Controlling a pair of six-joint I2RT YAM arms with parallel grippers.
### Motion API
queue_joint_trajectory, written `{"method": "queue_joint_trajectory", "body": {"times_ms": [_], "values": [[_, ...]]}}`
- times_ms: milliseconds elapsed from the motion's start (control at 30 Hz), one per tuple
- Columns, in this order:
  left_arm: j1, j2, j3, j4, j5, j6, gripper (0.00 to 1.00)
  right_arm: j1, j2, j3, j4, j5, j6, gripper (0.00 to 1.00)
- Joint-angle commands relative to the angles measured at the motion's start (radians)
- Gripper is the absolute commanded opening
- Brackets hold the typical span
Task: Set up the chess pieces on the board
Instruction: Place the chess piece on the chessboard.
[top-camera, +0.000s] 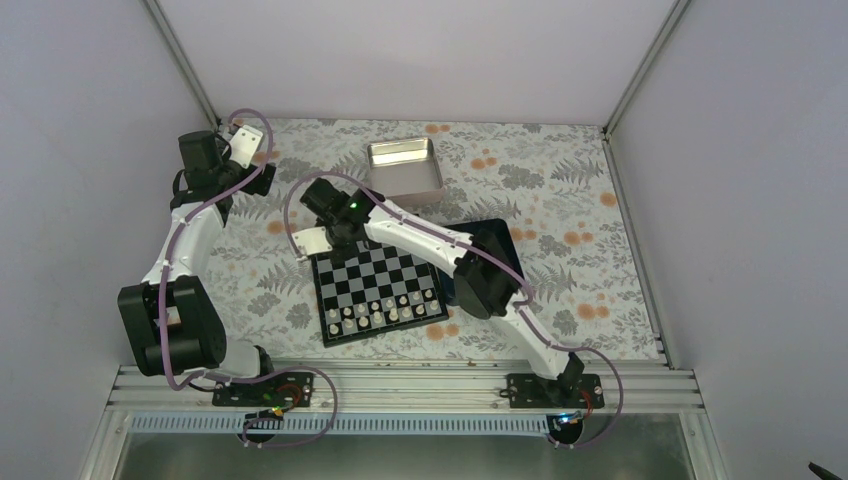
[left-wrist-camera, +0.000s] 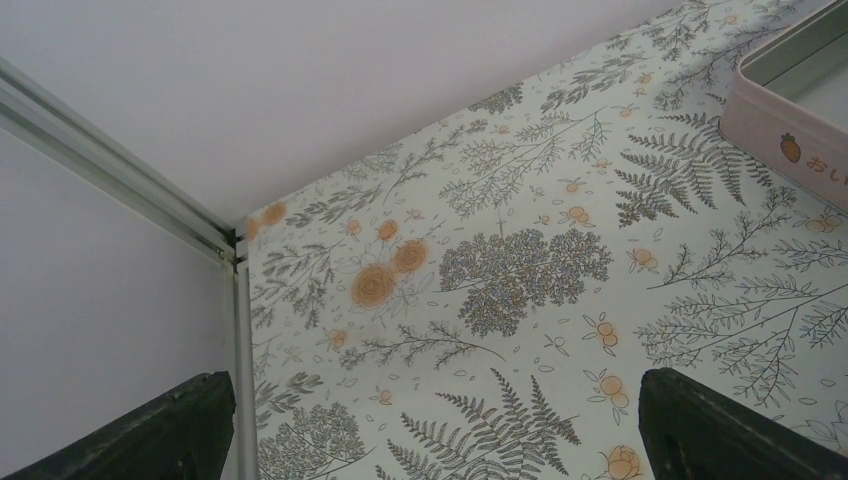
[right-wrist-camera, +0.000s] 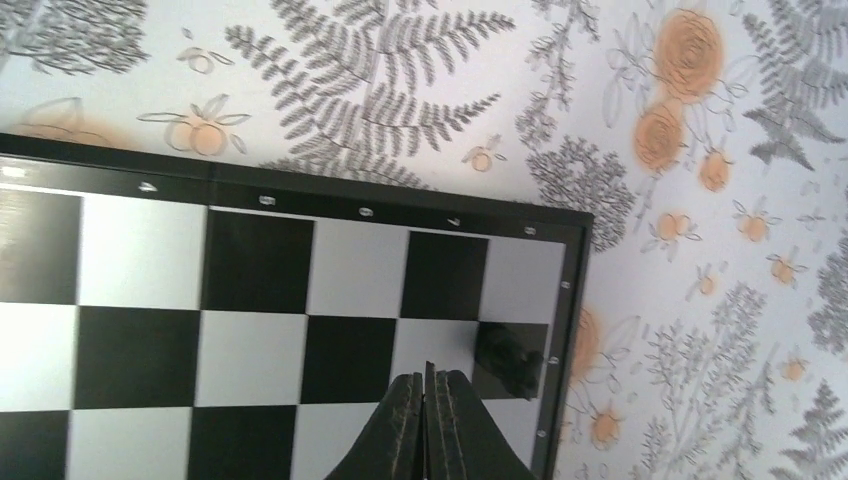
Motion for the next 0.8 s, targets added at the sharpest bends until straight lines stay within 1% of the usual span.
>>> {"method": "queue_joint_trajectory", "body": {"times_ms": [0, 467, 767], "values": [[0.005, -0.018, 0.002, 0.0, 0.016, -0.002, 1.0, 0.018, -0.002, 0.035, -0.034, -0.078, 0.021, 0.05], [0.007, -0.025, -0.015, 0.002, -0.006, 0.014, 1.0, -0.006, 0.067, 0.011, 0.091, -0.078, 0.035, 0.05], [0.015, -0.03, -0.023, 0.007, -0.001, 0.015, 1.0, -0.019, 0.109, 0.035, 0.077, -0.086, 0.034, 0.05]]}}
